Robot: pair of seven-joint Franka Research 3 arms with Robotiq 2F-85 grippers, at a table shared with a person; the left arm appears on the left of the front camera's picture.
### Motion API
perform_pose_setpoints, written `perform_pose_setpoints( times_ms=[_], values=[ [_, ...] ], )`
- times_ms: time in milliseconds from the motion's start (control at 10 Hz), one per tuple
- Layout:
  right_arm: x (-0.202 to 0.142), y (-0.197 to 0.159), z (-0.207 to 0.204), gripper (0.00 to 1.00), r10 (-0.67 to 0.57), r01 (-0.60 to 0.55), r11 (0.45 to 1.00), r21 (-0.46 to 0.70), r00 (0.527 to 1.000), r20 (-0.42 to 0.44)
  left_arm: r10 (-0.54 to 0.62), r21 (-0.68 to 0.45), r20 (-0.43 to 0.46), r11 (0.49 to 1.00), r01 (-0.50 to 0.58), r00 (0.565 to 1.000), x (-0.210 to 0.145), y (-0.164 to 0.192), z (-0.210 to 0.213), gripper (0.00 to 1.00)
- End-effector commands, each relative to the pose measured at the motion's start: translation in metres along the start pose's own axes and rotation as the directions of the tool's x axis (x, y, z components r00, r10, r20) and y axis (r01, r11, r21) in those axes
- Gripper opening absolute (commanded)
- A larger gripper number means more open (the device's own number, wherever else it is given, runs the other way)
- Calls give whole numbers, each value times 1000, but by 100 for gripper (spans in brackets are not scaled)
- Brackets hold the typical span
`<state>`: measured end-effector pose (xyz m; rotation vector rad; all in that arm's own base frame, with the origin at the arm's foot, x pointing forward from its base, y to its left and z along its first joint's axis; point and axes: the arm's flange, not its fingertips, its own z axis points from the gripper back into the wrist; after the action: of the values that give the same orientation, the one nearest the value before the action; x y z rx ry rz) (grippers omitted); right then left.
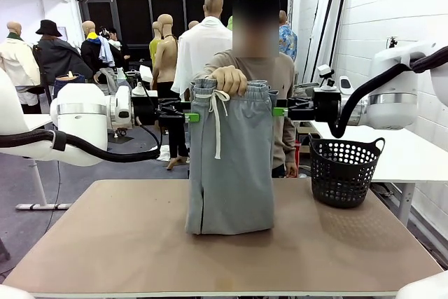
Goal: Fold the training pants.
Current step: Release the ends of the Training pants and then grab the overlapped ends.
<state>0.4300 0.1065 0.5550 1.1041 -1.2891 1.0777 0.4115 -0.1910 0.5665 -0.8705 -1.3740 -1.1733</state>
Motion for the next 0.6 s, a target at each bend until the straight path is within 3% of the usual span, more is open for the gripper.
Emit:
perform_pose_setpoints(
  times_ms=[0, 500],
  values=[
    [-2, 8, 15, 100, -40, 40, 999, 5, 998, 54, 18, -13, -8, 1000, -18, 1000, 3, 3, -7, 100],
    [-16, 14, 4, 100, -57, 55, 997, 54, 998, 40, 6, -20, -11, 1000, -6, 1000, 10, 5, -17, 100]
  ],
)
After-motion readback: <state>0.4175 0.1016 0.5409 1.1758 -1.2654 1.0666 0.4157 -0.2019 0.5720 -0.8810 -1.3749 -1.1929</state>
